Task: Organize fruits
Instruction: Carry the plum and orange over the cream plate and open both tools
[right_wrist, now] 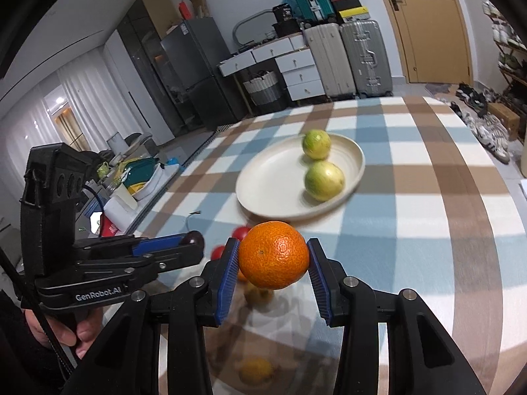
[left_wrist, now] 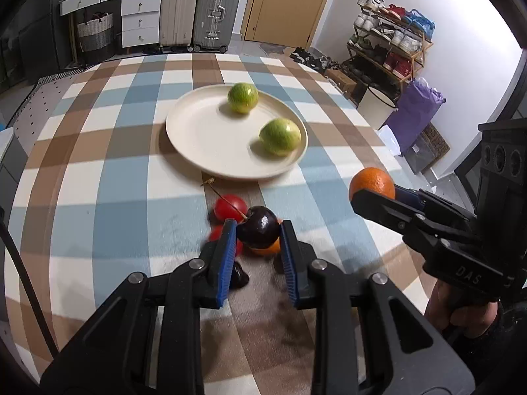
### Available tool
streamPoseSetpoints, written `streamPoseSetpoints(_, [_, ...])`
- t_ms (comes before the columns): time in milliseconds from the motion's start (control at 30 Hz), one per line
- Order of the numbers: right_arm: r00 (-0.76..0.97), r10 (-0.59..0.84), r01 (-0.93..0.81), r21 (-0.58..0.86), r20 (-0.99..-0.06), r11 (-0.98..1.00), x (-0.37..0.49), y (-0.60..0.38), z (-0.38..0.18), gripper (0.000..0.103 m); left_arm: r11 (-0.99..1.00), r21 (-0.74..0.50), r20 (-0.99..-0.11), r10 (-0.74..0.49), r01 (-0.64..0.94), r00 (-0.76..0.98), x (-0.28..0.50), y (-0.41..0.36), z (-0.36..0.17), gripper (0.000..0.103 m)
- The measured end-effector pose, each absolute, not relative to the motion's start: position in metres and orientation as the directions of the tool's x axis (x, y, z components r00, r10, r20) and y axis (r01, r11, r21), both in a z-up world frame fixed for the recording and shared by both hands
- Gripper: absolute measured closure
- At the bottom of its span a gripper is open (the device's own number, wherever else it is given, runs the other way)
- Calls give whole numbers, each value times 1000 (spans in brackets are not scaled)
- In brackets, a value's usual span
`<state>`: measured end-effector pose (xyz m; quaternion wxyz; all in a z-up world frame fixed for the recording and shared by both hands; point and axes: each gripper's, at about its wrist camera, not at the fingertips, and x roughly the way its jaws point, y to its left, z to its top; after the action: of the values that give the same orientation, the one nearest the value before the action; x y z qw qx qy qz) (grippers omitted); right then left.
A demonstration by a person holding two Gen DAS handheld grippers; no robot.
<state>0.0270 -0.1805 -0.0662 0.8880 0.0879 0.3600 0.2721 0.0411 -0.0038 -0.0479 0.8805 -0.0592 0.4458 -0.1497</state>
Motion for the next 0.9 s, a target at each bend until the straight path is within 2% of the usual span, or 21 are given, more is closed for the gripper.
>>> streamPoseSetpoints(233, [604,552,-472,300,-575,829,55,-165,-42,62,948,-246,-750,-318,202,580,68,4,-34,79])
streamPoseSetpoints(567, [604,573,-475,328,-553,817,109,-154,-17,62,950,-247,-740,-314,194,595,110,18,-15,79])
streamPoseSetpoints(900, [582,559,-448,341,-590,826,145,-143,-23,62,944,-268,-760,-329,191,561,158,17,-19,79])
